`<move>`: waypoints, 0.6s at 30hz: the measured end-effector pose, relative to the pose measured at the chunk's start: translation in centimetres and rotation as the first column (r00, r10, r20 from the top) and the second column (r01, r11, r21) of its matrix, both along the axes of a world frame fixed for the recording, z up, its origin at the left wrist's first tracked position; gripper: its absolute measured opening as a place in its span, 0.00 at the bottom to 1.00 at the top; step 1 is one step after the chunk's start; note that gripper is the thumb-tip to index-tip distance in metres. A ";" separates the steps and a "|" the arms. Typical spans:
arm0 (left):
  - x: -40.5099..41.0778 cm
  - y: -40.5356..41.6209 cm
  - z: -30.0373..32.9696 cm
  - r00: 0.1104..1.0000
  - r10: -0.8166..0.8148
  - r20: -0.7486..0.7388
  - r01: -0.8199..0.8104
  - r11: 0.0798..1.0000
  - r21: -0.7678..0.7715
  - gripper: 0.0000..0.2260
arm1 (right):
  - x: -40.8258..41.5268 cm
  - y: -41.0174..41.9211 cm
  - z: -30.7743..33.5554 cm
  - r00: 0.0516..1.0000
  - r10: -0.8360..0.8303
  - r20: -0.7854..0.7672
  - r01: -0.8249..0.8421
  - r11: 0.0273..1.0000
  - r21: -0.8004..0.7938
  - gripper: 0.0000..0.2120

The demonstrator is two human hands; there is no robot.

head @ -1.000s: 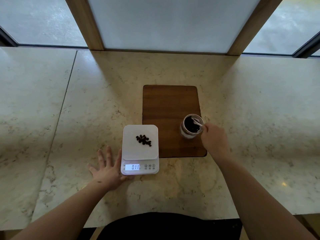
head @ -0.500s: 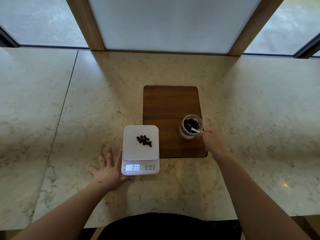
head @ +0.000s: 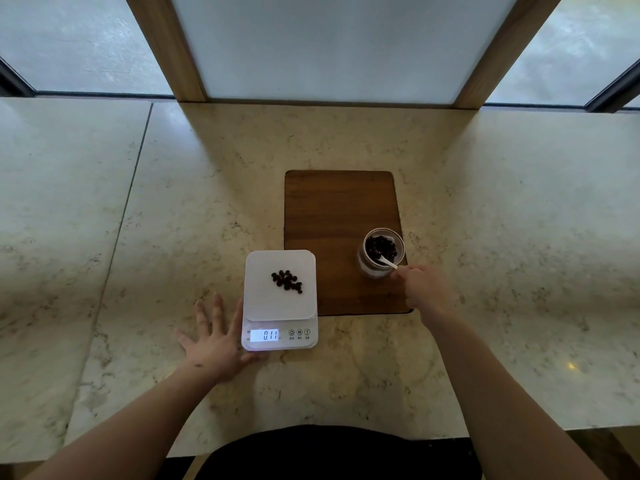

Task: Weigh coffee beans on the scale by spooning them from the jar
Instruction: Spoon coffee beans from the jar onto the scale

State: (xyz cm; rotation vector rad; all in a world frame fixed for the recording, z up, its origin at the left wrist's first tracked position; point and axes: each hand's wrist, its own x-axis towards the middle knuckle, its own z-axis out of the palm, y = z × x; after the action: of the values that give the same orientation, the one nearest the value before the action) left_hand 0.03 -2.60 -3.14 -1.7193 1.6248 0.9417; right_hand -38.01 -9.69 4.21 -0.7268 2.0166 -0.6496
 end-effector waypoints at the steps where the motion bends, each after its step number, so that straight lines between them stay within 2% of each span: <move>1: 0.0 0.0 0.0 1.000 -0.002 0.000 0.002 1.000 -0.001 0.56 | 0.0 0.1 -0.1 0.999 -0.020 0.038 0.020 1.000 -0.001 0.17; 5: 0.0 0.1 0.0 1.000 -0.005 -0.001 0.005 1.000 -0.002 0.56 | -0.3 0.3 -0.6 0.978 -0.084 0.190 0.083 0.996 0.012 0.16; 18: -0.2 0.0 0.6 1.000 -0.002 0.001 0.002 1.000 0.011 0.57 | -0.1 0.5 -0.2 0.936 -0.166 0.310 0.155 0.986 0.060 0.13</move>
State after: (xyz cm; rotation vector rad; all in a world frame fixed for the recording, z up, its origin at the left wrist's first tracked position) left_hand -0.21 -2.65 -2.57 -1.7103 1.6177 0.9465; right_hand -38.14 -9.22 4.02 -0.4090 1.7965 -0.7716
